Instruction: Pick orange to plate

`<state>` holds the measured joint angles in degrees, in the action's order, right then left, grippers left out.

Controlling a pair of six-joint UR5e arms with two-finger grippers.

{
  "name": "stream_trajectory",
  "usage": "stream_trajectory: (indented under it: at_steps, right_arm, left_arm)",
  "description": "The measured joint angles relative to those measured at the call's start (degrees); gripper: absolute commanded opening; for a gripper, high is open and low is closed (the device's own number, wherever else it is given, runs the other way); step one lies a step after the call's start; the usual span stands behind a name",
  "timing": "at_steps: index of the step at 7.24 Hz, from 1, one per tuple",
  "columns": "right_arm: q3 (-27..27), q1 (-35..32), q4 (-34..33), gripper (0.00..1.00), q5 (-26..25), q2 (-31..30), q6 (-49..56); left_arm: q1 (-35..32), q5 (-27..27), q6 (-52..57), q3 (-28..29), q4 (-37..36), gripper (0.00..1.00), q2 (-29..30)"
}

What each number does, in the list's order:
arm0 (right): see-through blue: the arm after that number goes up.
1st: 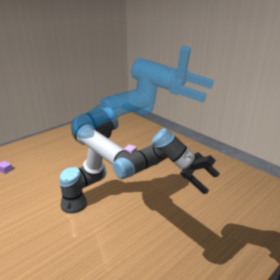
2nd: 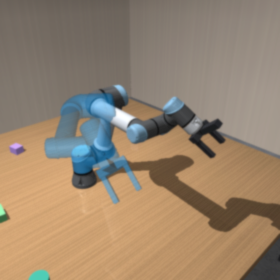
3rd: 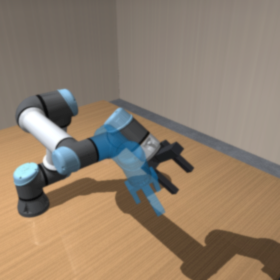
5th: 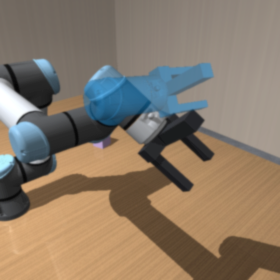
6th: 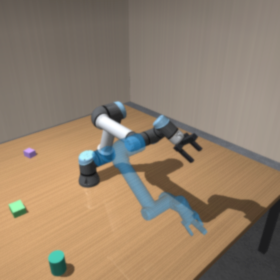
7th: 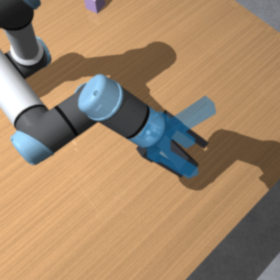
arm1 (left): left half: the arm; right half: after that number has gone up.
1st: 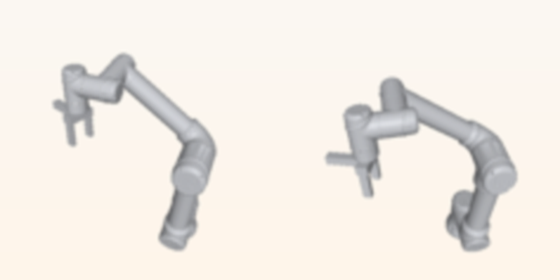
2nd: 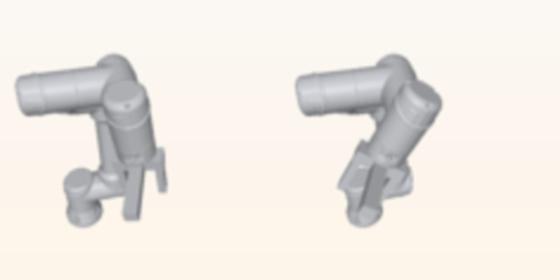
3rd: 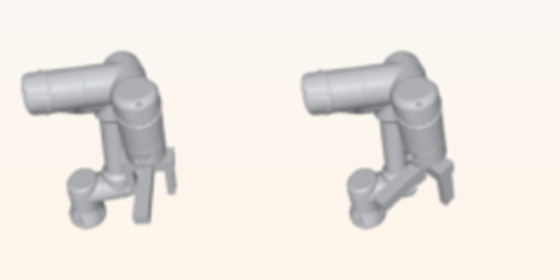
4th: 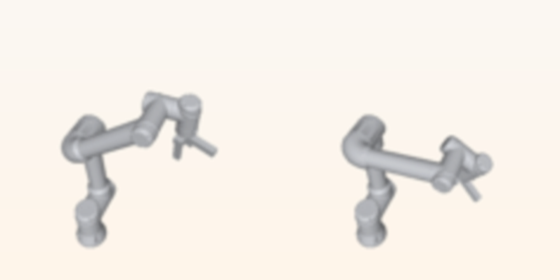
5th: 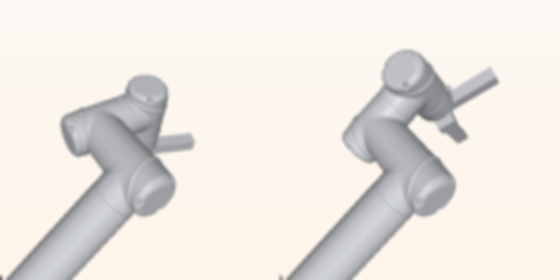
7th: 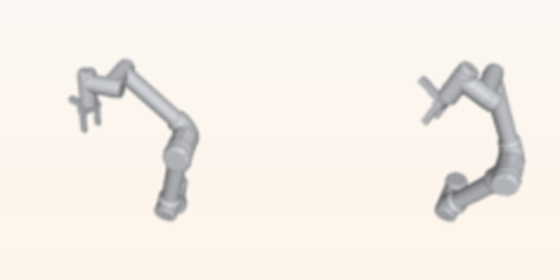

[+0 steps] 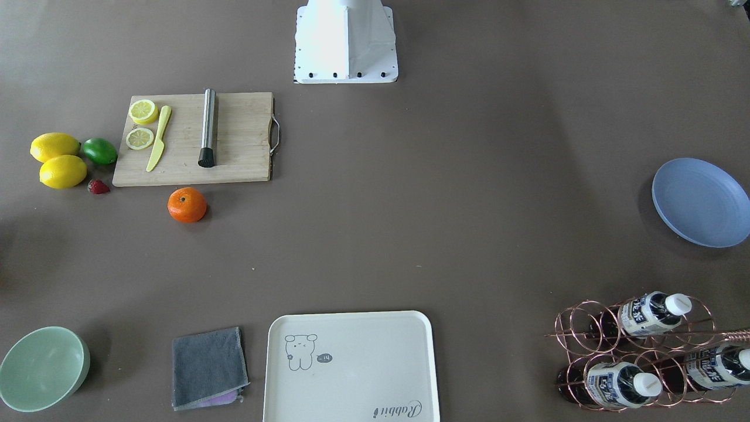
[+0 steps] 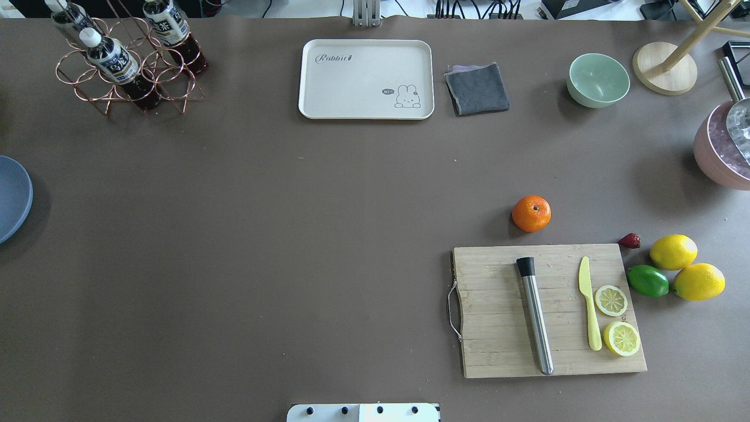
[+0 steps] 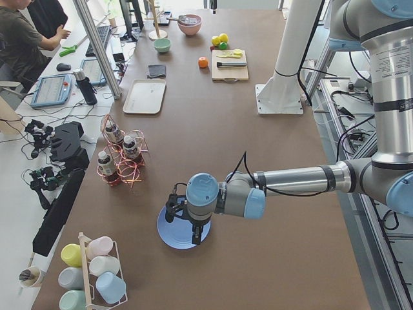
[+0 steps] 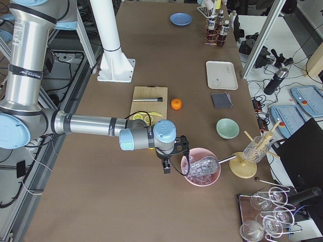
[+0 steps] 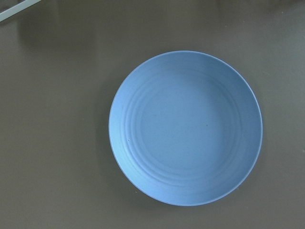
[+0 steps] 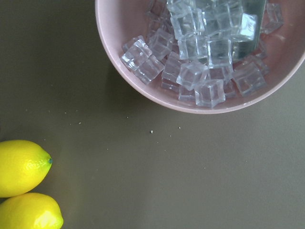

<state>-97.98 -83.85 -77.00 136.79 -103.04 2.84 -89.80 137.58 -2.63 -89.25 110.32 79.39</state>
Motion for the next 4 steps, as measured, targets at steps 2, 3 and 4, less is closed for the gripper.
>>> stream_trajectory:
  at_steps: [2, 3, 4]
  right_arm:
    - [1.41, 1.01, 2.63, 1.0, 0.51, -0.29, -0.36]
    - [1.88, 1.26, 3.55, 1.0, 0.99, -0.35, -0.58]
    - [2.22, 1.38, 3.98, 1.0, 1.45, -0.37, -0.74]
  left_arm:
    - [0.59, -0.01, -0.11, 11.12, 6.47, 0.97, 5.08]
    - [0.73, 0.01, -0.31, 14.51, 8.72, 0.96, 6.53]
    - [1.31, -0.03, -1.06, 16.63, 9.91, 0.97, 7.64]
